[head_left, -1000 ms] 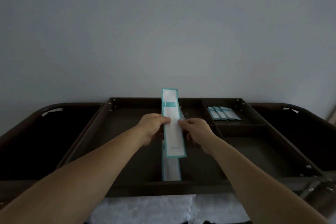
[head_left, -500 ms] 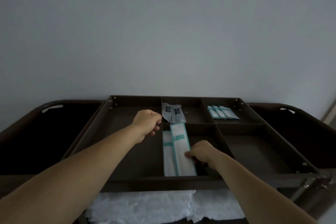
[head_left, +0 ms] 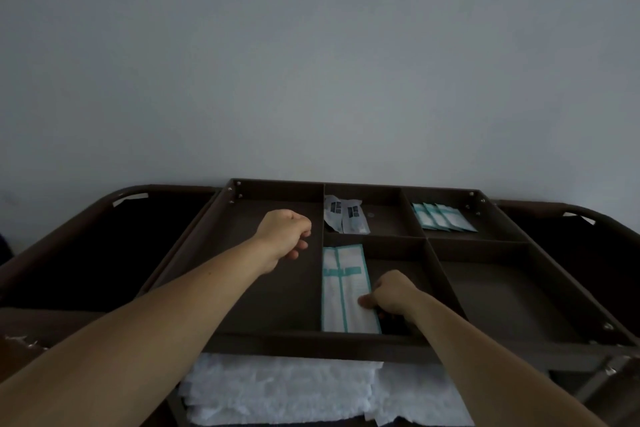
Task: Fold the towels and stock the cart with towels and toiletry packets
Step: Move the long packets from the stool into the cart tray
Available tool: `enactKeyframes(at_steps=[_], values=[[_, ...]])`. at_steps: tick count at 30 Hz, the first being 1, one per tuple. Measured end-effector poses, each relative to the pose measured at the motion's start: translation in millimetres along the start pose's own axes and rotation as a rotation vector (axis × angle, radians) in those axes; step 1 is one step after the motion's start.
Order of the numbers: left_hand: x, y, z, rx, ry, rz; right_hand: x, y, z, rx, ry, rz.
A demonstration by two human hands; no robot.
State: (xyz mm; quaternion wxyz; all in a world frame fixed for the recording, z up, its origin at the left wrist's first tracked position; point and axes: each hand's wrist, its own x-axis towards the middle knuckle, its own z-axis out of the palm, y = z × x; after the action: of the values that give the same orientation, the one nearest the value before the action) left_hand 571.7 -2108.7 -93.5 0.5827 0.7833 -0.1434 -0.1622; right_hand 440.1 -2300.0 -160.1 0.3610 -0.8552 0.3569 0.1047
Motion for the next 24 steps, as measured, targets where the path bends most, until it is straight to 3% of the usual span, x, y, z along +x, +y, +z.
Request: enactKeyframes(at_steps=[10, 14, 18, 21, 24], values=[[-20, 4, 5, 0.063, 0.06, -0.008, 6, 13, -4, -0.055, -0.02, 0.029], [-36, 8, 1, 0.282, 0.073, 0.088, 6, 2, -4, -0.09, -0.007, 0.0], [-52, 6, -19, 0.616, 0.119, 0.155, -5, -29, -8, -0.203, 0.156, -0.18], [-68, 2, -48, 0.768, 0.138, 0.146, -26, -65, 0, -0.238, 0.129, -0.361], [-85, -10, -91, 0.835, 0.178, 0.119, -54, -101, 19, -0.357, 0.082, -0.431]])
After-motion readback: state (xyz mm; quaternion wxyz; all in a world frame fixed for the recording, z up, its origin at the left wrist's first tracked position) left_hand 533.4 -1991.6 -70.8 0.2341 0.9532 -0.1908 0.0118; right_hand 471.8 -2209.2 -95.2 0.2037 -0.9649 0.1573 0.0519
